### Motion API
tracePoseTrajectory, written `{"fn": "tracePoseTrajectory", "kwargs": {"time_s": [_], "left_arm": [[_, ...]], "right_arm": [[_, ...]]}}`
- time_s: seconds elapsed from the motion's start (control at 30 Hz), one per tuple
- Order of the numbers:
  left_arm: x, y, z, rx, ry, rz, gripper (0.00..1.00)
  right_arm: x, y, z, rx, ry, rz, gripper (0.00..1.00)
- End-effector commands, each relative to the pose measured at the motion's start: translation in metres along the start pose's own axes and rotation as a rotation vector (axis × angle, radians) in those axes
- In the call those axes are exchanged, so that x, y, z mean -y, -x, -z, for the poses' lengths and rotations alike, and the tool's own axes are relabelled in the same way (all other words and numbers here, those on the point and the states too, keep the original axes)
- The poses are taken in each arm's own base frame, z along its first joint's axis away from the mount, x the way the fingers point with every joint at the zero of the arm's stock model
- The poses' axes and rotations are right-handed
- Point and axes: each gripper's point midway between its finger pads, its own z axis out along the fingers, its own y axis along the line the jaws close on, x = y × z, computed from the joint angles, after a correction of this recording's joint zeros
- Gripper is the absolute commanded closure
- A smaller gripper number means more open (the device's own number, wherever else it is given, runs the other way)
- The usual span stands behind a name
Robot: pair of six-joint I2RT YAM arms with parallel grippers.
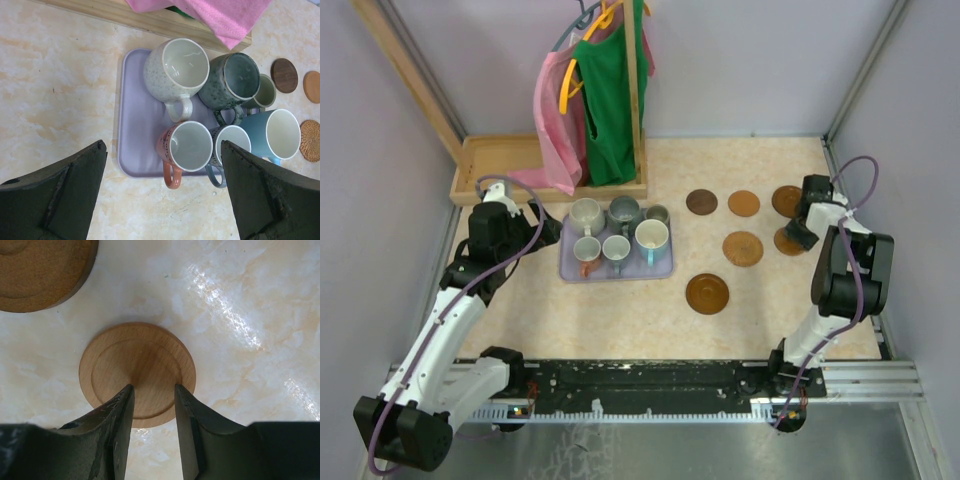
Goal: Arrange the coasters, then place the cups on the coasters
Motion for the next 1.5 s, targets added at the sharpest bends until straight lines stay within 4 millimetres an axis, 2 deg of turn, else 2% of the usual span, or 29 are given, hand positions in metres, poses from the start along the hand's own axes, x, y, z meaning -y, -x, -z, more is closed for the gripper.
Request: {"fn": "tracePoseTrajectory", "kwargs": {"time_s": [0.0,0.3,0.5,0.77,0.93,1.1,1.23,1.47], "left_arm": [[0.0,0.001,0.0,0.014,-0.002,-0.003,0.0],[0.002,0.002,-0.002,0.012,-0.009,-0.001,0.0],[0.002,0.001,-0.003,0.008,-0.01,0.0,0.0],[0.003,0.002,-0.003,0.009,-0.014,0.0,0.0],[0.004,0.002,-0.003,0.009,-0.017,0.004,0.0],[0.005,0.001,-0.003,0.001,-0.02,0.003,0.0],[0.004,0.0,-0.003,0.0,-0.019,0.001,0.0],[0.005,0.0,-0.004,-0.005,-0.019,-0.002,0.0]], "right_arm": [[0.006,0.001,-0.004,0.016,-0.018,-0.002,0.61],[0.027,0.002,-0.007,0.014,-0.075,-0.034,0.61],[0.023,0.002,-0.007,0.009,-0.054,-0.034,0.61],[0.014,0.021,0.007,0.061,-0.008,-0.048,0.61],[-0.022,0.047,0.047,0.168,0.086,0.01,0.59],[-0.061,0.047,0.075,0.195,0.154,0.083,0.58],[-0.091,0.026,0.091,0.177,0.227,0.156,0.58],[-0.118,-0.032,0.091,0.098,0.271,0.299,0.59]]}}
